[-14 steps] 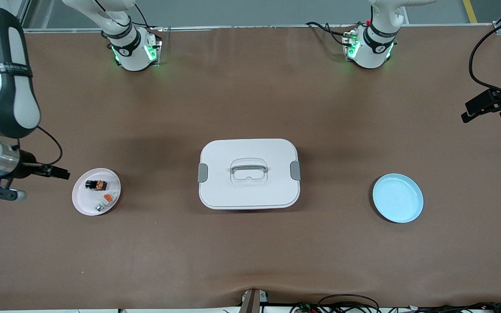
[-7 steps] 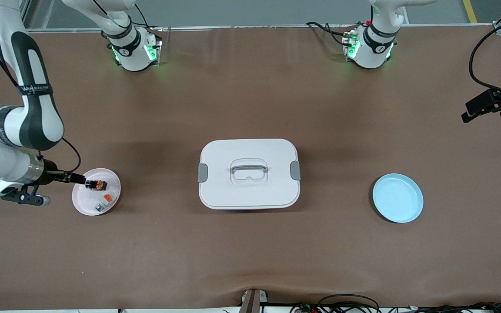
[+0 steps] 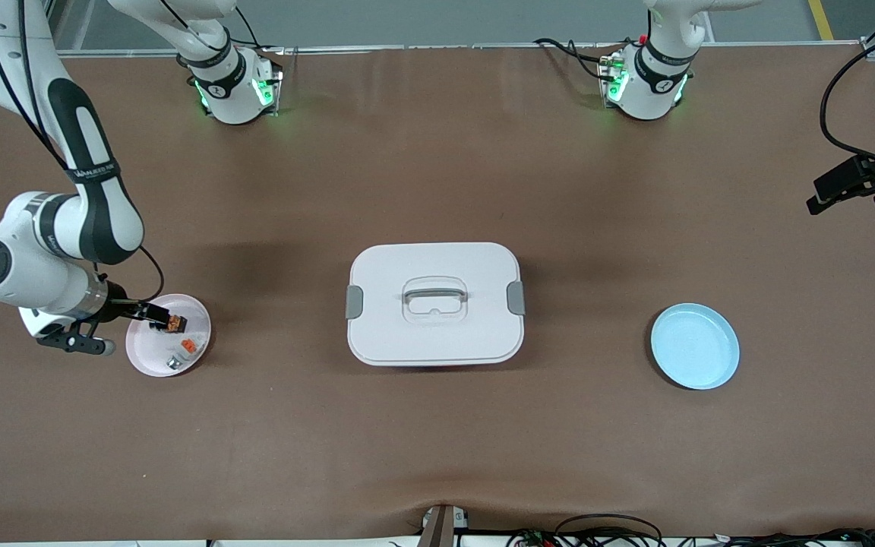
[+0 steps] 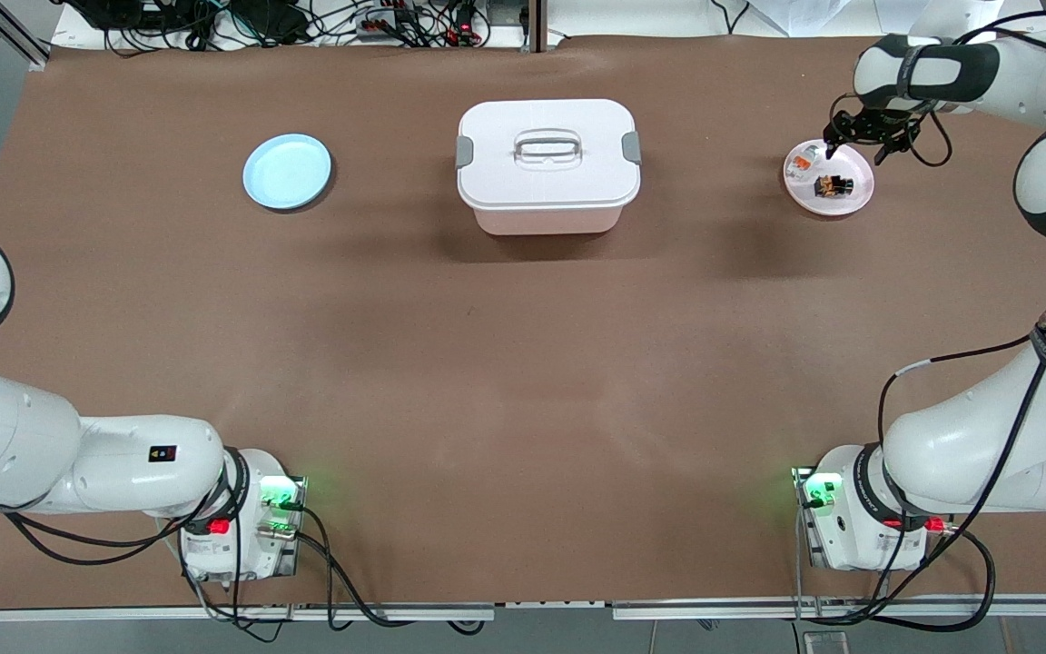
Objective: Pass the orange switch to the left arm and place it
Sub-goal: 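Reach the right gripper down to the switches on the white plate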
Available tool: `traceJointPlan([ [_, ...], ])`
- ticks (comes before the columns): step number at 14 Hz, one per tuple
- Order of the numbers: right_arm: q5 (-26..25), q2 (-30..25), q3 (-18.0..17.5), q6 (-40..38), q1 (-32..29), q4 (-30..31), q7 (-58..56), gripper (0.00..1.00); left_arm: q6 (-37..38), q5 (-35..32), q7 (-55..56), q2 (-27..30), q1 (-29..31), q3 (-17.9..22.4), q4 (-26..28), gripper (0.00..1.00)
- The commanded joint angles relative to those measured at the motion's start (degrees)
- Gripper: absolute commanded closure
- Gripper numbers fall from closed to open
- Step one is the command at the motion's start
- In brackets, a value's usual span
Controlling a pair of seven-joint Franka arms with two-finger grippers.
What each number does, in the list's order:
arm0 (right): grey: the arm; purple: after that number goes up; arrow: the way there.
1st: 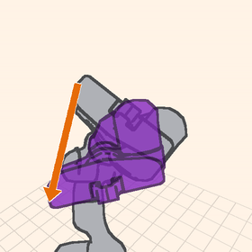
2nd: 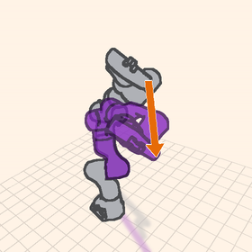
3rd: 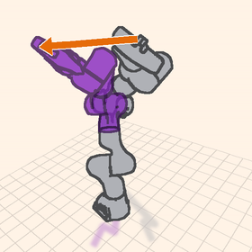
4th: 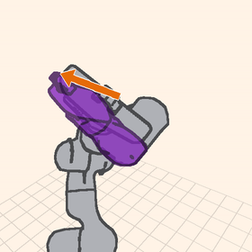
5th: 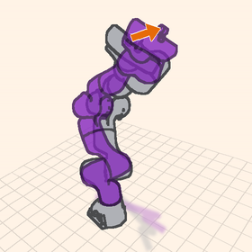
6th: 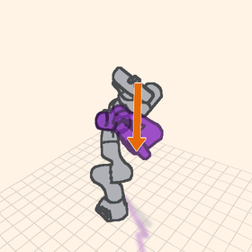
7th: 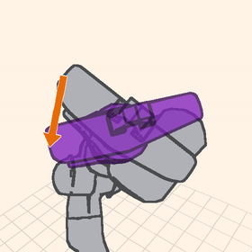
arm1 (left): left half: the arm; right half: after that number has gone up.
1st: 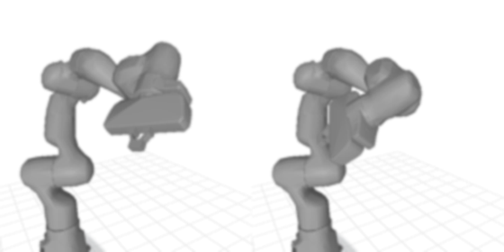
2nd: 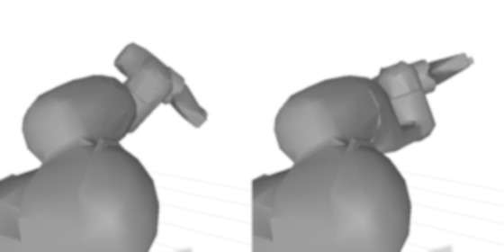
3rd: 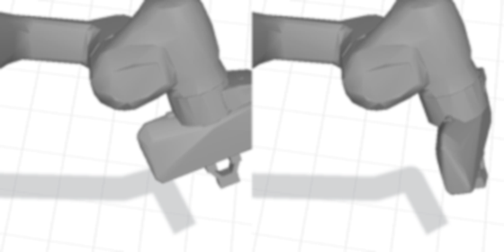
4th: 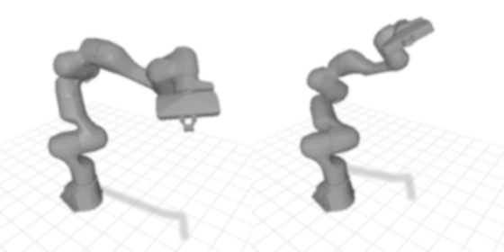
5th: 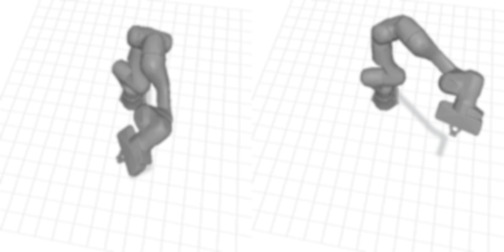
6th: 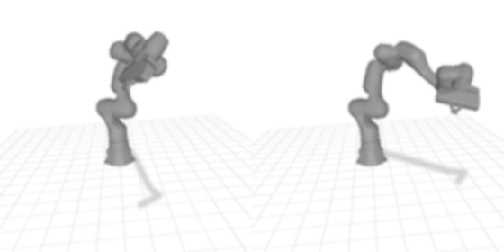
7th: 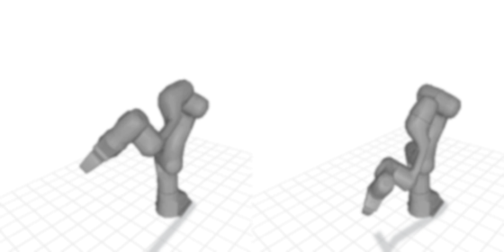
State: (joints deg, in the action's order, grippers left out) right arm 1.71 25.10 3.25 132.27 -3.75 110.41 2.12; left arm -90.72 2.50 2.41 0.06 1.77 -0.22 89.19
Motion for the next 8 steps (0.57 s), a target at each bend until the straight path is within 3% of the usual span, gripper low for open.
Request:
traceJointPlan([
  [1, -0.66, 1.97, 0.01, 2.28, 0.50, -0.11, 0.34, 0.00, 1.07, -0.83, -0.39, -0.32, 0.16, -0.04, -1.13, 0.00],
  [8, -0.92, 6.36, 0.01, 7.55, 0.32, -0.11, -0.88, 0.00, 1.07, -0.83, -0.48, -0.41, 0.16, -0.04, -1.13, 0.00],
])
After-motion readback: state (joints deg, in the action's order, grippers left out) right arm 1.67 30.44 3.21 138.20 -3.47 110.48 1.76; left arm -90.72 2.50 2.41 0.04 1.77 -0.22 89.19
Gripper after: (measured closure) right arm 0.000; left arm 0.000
